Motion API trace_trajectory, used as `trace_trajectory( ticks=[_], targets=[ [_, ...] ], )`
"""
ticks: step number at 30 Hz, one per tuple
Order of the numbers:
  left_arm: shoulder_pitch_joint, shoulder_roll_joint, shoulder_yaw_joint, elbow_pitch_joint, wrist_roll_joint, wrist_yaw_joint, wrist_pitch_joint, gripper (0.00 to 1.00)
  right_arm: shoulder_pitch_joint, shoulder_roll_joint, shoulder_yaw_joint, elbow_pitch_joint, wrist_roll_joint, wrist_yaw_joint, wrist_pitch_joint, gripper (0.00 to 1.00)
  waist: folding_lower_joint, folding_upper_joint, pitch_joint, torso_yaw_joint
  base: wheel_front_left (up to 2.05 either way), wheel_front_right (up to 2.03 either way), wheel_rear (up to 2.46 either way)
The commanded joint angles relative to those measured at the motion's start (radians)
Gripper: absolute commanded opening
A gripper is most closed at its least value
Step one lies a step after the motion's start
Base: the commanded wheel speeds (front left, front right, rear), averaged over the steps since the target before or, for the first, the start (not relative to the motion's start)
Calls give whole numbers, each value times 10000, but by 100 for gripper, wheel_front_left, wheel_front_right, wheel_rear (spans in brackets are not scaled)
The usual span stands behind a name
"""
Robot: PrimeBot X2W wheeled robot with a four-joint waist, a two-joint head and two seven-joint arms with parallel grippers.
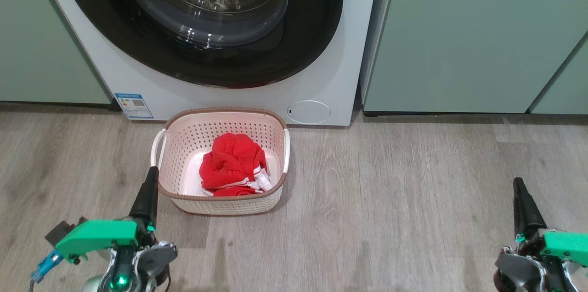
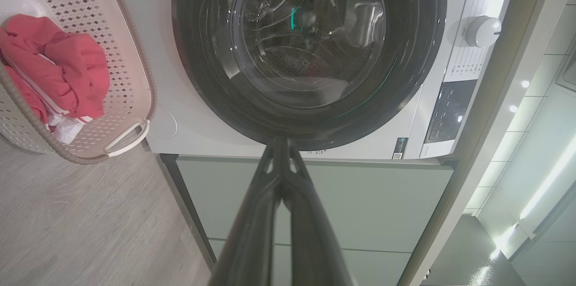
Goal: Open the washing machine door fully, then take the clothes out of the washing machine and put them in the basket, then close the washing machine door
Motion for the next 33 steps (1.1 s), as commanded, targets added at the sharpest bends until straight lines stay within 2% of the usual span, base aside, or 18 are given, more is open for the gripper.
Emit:
trace_trajectory(
  ticks=[1,33],
  targets=[
    [-328,60,322,-355,-51,-67,63,0,-450,-175,241,-385,62,-7,59,0,0,0,0,0,0,0,0],
    [-328,60,321,-356,-52,-67,63,0,-450,-175,241,-385,62,-7,58,0,0,0,0,0,0,0,0]
  ],
)
